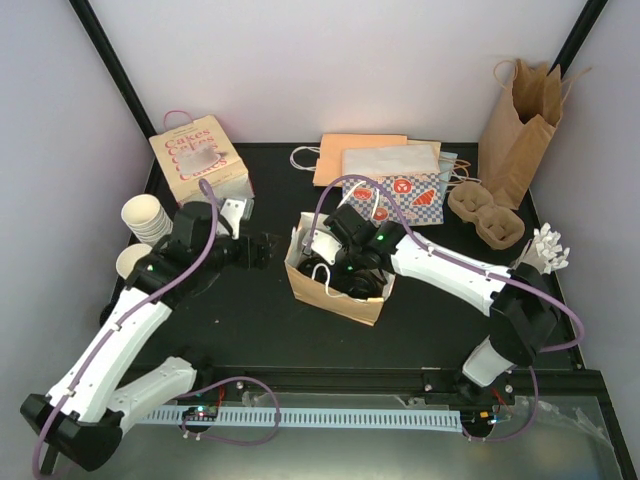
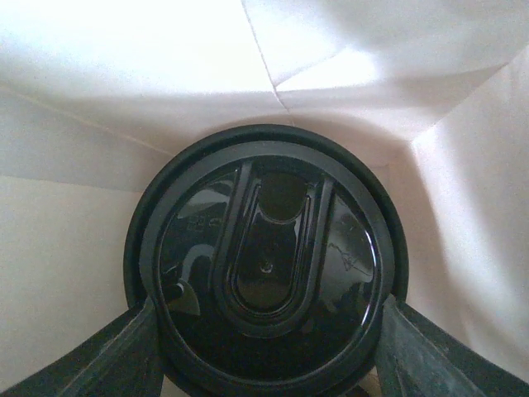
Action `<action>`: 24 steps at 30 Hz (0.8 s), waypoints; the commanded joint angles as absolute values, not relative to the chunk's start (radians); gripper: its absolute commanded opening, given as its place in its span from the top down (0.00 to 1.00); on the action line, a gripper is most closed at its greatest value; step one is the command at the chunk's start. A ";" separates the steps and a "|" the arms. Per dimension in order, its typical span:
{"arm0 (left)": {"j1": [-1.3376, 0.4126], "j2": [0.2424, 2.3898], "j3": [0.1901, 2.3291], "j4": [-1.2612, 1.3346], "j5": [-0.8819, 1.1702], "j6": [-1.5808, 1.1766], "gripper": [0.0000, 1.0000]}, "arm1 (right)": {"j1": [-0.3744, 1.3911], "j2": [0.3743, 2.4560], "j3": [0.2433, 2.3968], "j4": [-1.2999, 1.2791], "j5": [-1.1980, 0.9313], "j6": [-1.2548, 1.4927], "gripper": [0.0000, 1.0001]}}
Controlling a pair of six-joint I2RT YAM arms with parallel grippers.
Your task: Pack the takeout coffee
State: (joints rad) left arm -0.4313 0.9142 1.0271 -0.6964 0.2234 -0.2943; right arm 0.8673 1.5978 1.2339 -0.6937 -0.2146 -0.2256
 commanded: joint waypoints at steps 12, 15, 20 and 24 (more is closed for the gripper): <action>-0.429 0.891 0.700 -0.560 0.326 -0.530 0.04 | 0.899 1.735 1.266 -0.960 0.050 -0.170 0.39; -0.431 0.925 0.686 -0.543 0.316 -0.525 0.05 | 0.906 1.760 1.270 -0.979 0.078 -0.163 0.39; -0.432 0.934 0.661 -0.502 0.313 -0.519 0.05 | 0.910 1.779 1.259 -0.980 0.084 -0.153 0.39; -0.433 0.953 0.645 -0.470 0.335 -0.518 0.05 | 0.910 1.805 1.240 -0.976 0.090 -0.148 0.38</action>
